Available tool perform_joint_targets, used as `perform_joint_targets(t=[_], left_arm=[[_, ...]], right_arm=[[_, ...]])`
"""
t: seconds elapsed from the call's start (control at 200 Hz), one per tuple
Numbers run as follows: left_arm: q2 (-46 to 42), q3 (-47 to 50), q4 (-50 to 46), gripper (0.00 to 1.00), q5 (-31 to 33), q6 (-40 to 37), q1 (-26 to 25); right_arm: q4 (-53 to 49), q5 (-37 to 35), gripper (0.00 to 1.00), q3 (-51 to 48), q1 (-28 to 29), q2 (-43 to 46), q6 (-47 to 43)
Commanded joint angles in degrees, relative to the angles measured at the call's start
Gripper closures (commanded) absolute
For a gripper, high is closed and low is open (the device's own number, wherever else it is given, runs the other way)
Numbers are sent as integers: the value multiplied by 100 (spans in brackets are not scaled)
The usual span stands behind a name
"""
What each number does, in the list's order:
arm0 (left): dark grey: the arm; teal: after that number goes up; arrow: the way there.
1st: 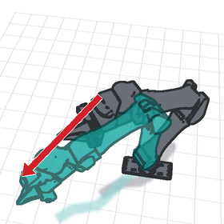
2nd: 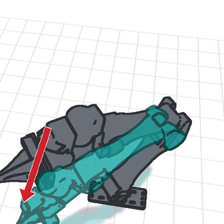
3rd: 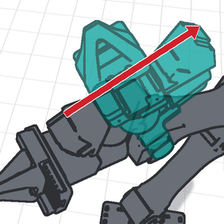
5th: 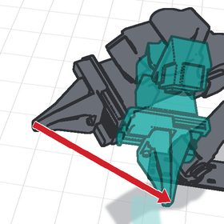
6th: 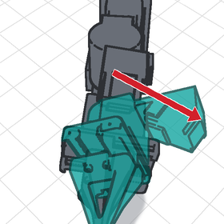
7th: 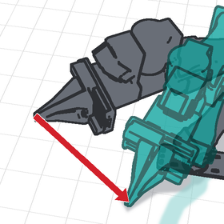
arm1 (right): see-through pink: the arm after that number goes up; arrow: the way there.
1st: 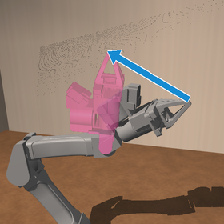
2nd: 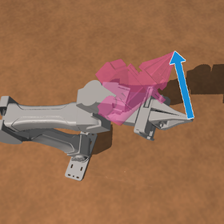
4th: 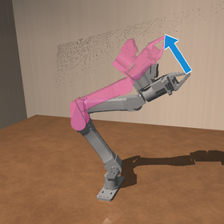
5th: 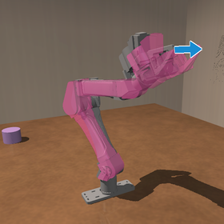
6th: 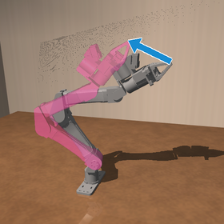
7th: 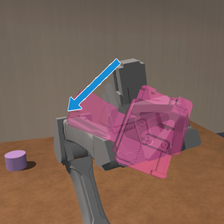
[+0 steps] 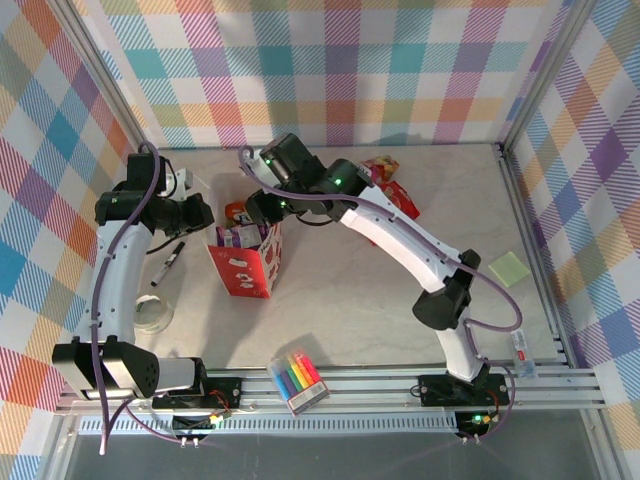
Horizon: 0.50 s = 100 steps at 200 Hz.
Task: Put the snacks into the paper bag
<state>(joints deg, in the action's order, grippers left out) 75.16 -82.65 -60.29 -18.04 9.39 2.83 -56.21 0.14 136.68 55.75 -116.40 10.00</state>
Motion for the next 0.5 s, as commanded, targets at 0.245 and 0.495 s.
perform_joint_targets(t=[0.245,0.495], left_arm=[[-168,-94,-247,88,31,-26,103],[-237,-118,-279,88,2,-22,104]], right_arm=[[550,-785,71,-1171,47,1506,-351],[675,-1588,68,-2111,34,2293,-505]])
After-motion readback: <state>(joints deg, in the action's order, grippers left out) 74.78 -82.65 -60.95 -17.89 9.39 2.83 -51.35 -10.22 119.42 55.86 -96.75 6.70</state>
